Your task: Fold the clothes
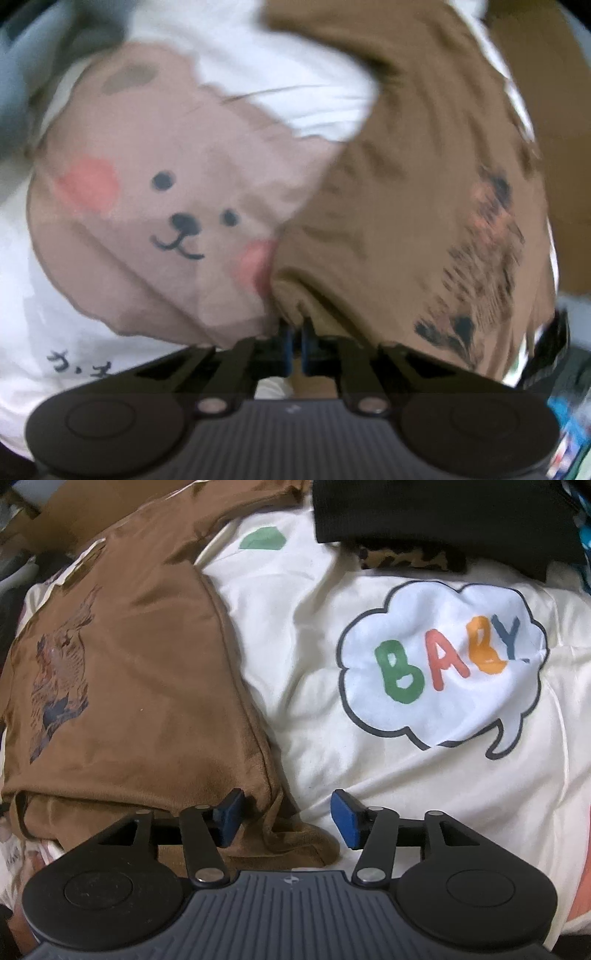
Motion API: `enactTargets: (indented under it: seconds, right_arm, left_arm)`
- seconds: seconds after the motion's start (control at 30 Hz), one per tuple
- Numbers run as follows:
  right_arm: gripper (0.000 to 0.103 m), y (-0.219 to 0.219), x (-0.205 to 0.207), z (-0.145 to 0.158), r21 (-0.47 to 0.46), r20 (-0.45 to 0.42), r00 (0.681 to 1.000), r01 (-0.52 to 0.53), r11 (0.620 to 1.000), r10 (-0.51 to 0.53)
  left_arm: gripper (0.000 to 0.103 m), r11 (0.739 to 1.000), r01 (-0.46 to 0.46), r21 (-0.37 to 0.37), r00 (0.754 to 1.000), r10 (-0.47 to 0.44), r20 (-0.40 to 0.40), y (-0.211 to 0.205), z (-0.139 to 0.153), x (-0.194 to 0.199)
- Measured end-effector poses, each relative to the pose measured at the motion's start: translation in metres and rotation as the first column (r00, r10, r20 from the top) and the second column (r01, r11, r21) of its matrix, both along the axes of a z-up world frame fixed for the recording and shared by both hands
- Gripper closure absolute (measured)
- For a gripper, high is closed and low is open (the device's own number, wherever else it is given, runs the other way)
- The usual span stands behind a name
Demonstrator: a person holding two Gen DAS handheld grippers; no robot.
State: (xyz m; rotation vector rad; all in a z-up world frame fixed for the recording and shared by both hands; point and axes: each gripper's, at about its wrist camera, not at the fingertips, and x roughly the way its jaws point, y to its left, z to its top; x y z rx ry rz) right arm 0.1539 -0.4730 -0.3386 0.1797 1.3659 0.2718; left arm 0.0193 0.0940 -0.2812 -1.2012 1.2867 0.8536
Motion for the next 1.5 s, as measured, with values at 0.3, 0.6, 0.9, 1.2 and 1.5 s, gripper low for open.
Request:
enactTargets:
  seconds: [0.3,0.6,0.9,1.2,1.5]
  right_arm:
    - [0.088,0.019,-0.001,0.0,0.0,-0.025,0.994,-0.11,0.994,0.11]
    - [0.096,0.017,0.005,0.042,-0.023,-0.021,0.987,-0.159,0.987,0.159]
    - [0.095,0.017,0.005,0.027,-0.057,-0.07,0.989,-0.137,0.989,0.132]
    - [0.095,0.006,0.009,0.036,0.0,-0.098,0.99,-0.102,0.995,0.102]
    - [0.098,0.007,0.017,0.005,-0.11,-0.111,0.992,-0.066,0.992,0.054]
  left_arm:
    - [0.1,0.979,0.204,0.029,0.979,-0.204,-0.01,0.002,0.046,0.023]
    - [0.1,0.962,0.269,-0.033,0.962,-0.271,-0.046,-0.01,0.041,0.012]
    - [0.1,0.967,0.251,-0.042,0.959,-0.255,-0.124,-0.016,0.018,-0.007]
    - [0.101,0.967,0.252,-0.032,0.959,-0.254,-0.124,-0.011,0.028,-0.003]
    - [0.096,0.974,0.218,-0.064,0.953,-0.227,-0.201,-0.004,-0.013,-0.009]
